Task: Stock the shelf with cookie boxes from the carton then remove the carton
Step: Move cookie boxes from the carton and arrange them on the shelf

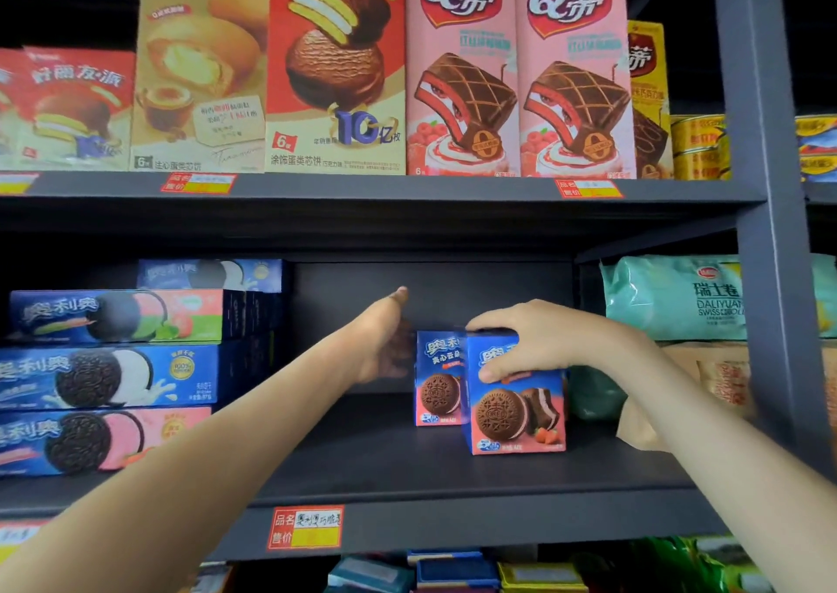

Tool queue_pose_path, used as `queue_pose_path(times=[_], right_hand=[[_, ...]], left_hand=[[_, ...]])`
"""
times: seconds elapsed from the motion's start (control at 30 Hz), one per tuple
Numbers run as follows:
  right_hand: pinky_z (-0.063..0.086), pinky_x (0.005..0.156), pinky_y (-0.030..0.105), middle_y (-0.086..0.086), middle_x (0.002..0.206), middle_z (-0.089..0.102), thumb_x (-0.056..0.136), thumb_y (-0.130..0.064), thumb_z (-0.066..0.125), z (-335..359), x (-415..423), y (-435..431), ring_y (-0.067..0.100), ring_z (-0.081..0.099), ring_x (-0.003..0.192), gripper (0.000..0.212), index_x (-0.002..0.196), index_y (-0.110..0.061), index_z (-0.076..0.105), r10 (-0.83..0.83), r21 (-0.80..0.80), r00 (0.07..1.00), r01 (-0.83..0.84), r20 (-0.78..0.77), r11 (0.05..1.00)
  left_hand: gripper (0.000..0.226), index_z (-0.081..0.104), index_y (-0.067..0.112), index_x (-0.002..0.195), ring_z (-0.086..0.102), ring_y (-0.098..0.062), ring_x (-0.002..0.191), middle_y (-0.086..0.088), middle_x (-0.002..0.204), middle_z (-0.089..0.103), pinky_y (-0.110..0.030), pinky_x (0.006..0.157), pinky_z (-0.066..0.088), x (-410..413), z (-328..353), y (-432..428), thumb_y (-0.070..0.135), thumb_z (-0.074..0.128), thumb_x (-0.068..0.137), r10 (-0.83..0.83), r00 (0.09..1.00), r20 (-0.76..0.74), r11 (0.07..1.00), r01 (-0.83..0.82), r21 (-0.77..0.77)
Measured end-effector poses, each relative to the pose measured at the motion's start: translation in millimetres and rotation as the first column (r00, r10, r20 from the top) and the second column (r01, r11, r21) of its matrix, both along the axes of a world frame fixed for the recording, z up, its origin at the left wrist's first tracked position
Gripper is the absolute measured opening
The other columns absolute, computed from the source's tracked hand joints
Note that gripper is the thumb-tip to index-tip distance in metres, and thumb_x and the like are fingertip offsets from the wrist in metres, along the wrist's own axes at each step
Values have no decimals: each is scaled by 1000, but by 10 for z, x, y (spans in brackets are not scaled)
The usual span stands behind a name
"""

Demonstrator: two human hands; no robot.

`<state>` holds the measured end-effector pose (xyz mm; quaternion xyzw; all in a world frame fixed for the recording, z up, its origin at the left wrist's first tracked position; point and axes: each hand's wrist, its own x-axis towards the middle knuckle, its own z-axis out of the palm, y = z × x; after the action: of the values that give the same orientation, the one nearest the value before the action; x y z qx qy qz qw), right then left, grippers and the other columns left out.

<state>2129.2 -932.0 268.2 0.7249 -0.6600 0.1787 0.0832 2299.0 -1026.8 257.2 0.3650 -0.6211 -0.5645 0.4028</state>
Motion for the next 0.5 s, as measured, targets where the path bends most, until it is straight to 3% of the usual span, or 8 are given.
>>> queue_pose_path(times=[0.1,0.17,0.23,0.3,0.37,0.5], right_hand=[[51,88,26,-15,112,61,75,-45,72,-11,46,-55,6,61,98,58,130,-34,54,74,-40,997,-73,34,997],[49,96,28,-14,121,61,78,-46,71,10,68,-64,4,60,106,53,127,-31,57,138,-43,980,-133,144,990],[50,96,34,-12,120,60,79,-51,67,29,57,-56,7,62,105,52,126,-31,57,149,-39,957,-144,249,989],[50,95,36,-12,119,59,78,-55,66,17,16,-42,8,62,103,54,128,-37,53,109,9,957,-115,270,993],[49,96,38,-11,120,61,77,-56,67,-25,-49,-42,9,62,102,52,125,-39,53,73,59,969,-89,237,994],[52,94,39,-8,111,66,75,-49,73,-82,-146,-26,10,65,100,42,110,-31,62,104,-6,928,-109,357,994]], left_hand=[[71,33,0,141,55,-18,86,-14,132,53,-36,85,38,-51,13,183,56,21,98,-24,1000,7,1000,24,0],[70,37,1,137,51,-16,75,-9,103,59,-35,79,37,-51,19,213,57,21,97,-2,1000,23,1000,2,-4],[66,49,1,115,52,-17,81,-5,86,53,-39,89,35,-36,12,201,57,21,97,5,998,66,1000,-4,-13],[58,46,2,90,56,-22,97,-6,89,53,-45,100,33,-21,-25,211,54,23,99,-5,990,140,1000,7,-11],[58,45,3,86,51,-32,116,-11,93,55,-50,107,29,-20,-83,250,55,22,99,-47,971,234,999,49,-3],[64,61,13,95,52,-36,119,-15,117,60,-49,100,36,-48,-228,264,69,32,88,-165,913,373,983,185,-19]])
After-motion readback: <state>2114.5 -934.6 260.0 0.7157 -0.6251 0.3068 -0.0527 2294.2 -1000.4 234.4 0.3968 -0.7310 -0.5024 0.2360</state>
